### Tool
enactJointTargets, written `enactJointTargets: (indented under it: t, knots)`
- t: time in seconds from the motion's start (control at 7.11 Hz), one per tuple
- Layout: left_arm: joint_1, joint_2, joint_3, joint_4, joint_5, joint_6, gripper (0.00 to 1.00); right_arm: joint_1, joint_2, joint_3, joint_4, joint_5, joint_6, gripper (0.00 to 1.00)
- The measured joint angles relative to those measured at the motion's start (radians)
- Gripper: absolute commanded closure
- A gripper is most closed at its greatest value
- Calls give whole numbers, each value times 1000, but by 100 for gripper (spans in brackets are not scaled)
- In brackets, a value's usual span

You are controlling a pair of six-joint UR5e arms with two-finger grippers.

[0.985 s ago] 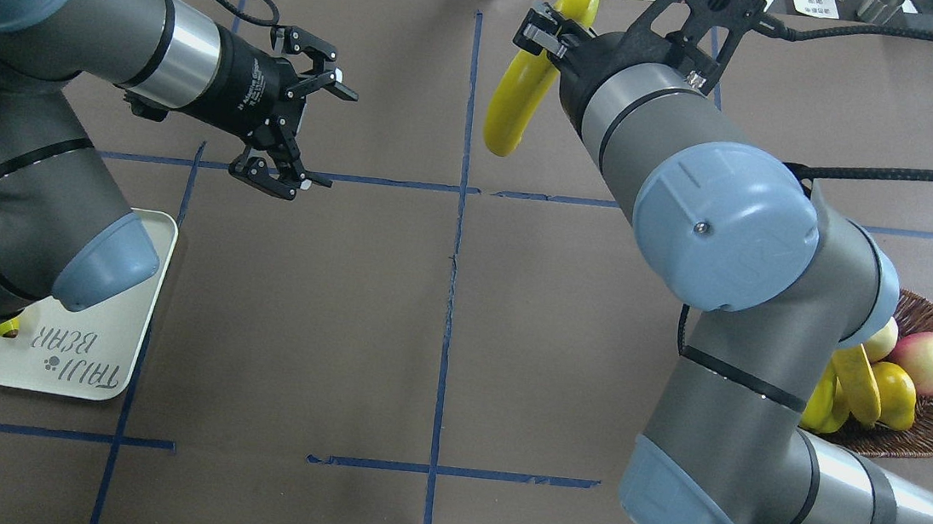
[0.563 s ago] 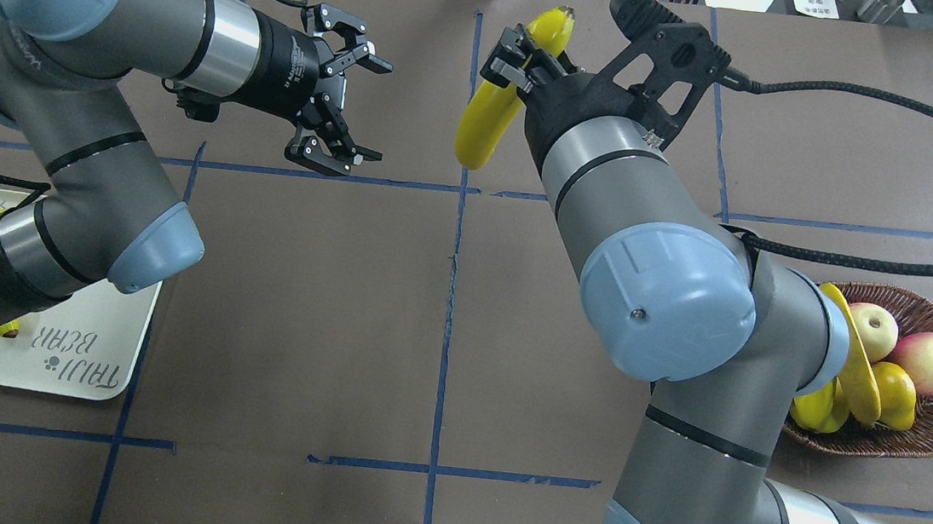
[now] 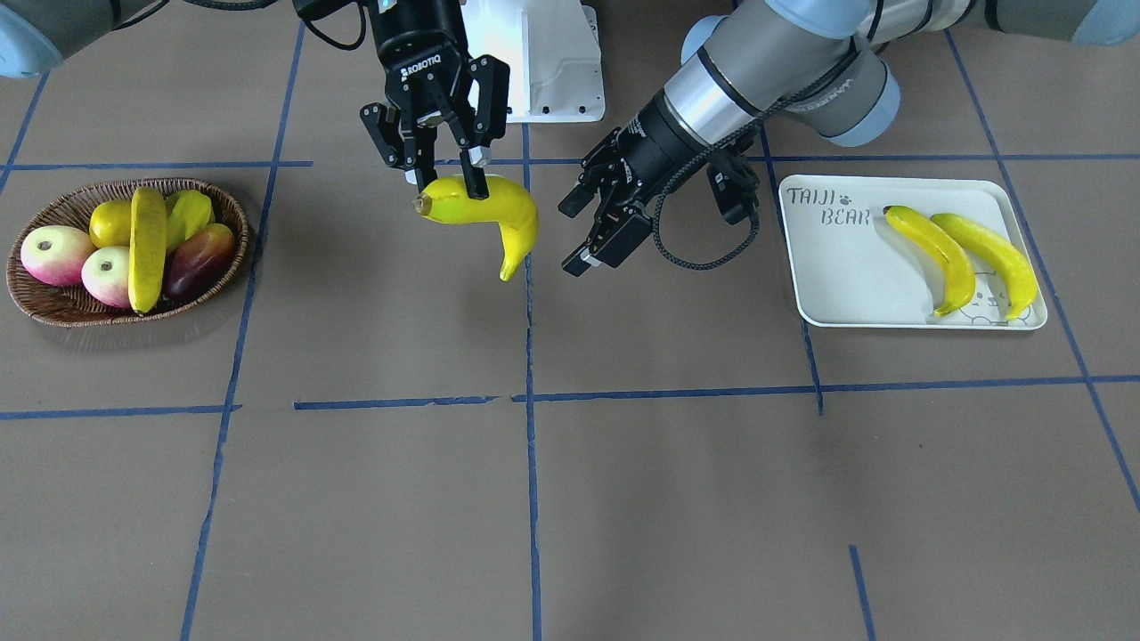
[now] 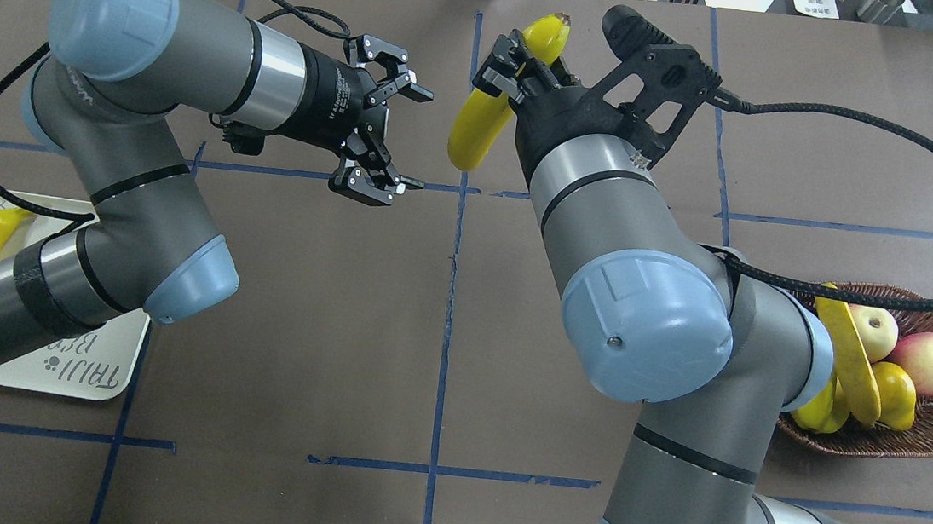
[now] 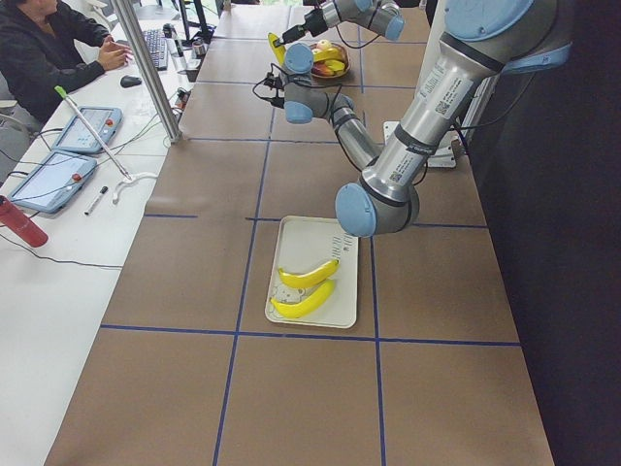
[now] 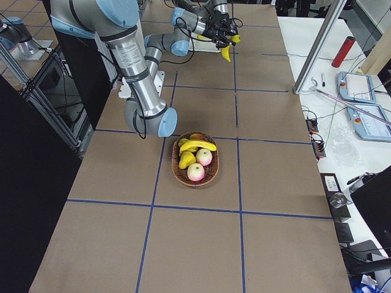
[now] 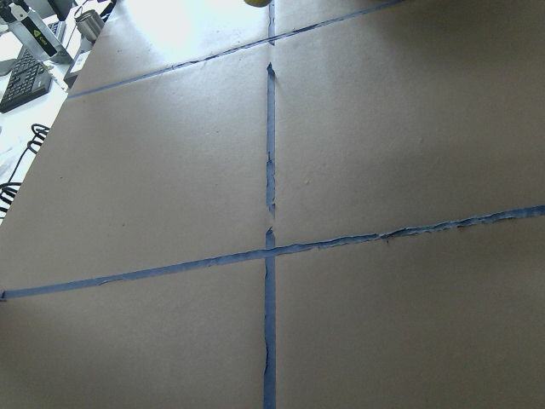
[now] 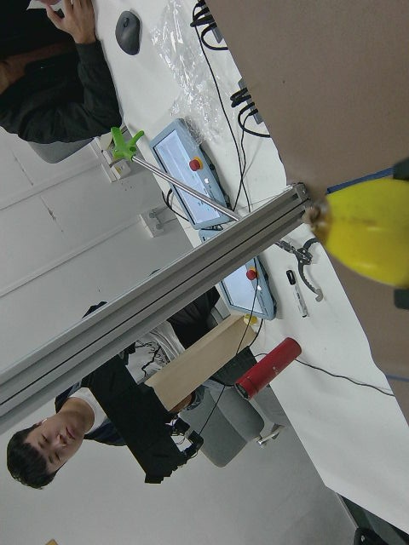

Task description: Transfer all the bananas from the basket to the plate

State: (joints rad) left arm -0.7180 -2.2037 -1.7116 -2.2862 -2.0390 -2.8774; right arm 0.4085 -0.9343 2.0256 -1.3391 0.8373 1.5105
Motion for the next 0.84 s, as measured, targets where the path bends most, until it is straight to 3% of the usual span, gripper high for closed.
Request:
enactJointTargets:
  t: [0.84]
  knots:
    - [51, -65, 29, -1, 56, -44, 0, -3, 1, -9, -1, -11, 0, 100]
